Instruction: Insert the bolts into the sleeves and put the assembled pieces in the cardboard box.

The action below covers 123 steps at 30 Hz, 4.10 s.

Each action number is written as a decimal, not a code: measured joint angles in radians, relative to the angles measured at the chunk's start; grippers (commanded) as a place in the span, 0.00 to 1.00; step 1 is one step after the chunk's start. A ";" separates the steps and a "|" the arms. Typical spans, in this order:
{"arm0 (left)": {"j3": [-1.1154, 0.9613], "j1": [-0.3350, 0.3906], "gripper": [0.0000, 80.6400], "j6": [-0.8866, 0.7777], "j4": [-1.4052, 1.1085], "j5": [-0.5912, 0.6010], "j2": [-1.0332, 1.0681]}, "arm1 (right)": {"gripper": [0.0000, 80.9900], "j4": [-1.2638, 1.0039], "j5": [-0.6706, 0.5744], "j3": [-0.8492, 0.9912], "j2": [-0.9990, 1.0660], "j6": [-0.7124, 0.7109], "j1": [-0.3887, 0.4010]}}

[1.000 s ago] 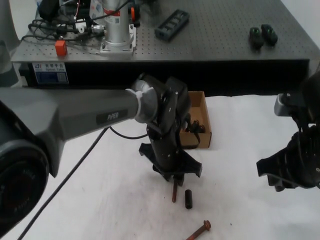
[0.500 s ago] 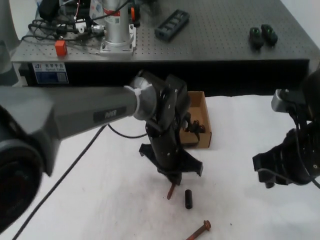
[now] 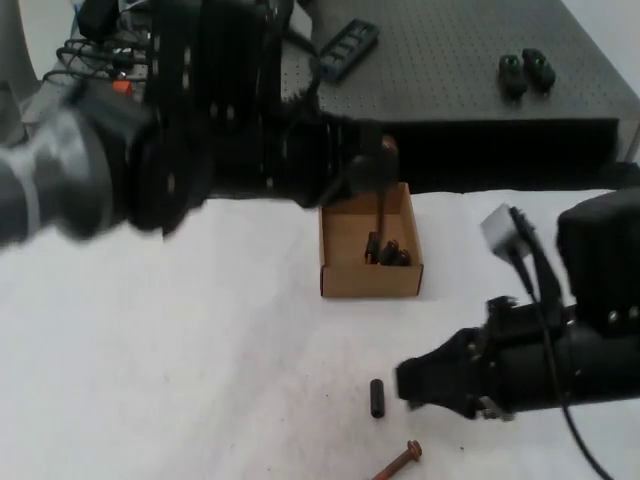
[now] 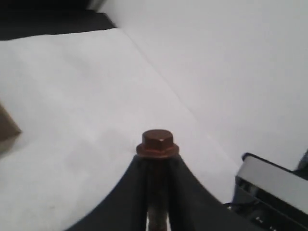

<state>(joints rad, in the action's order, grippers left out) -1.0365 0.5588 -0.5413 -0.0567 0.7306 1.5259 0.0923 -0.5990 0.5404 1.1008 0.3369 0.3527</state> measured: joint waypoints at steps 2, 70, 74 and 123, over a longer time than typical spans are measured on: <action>0.018 0.000 0.01 -0.027 -0.026 0.018 0.000 | 0.00 -0.087 0.045 0.001 0.000 0.019 0.012; 0.020 -0.003 0.01 -0.040 -0.084 0.016 0.001 | 0.00 -0.240 0.239 -0.001 0.003 -0.009 -0.024; 0.020 -0.003 0.01 -0.040 -0.084 0.026 -0.002 | 0.00 -0.270 0.244 -0.001 0.003 -0.012 -0.024; 0.020 -0.003 0.60 0.238 0.400 -0.304 0.000 | 0.03 0.212 0.583 0.954 0.984 -0.241 -0.158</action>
<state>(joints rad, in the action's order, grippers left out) -1.0162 0.5560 -0.3037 0.3432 0.4268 1.5255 0.3042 -0.0161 1.4945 2.0851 0.0959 0.1948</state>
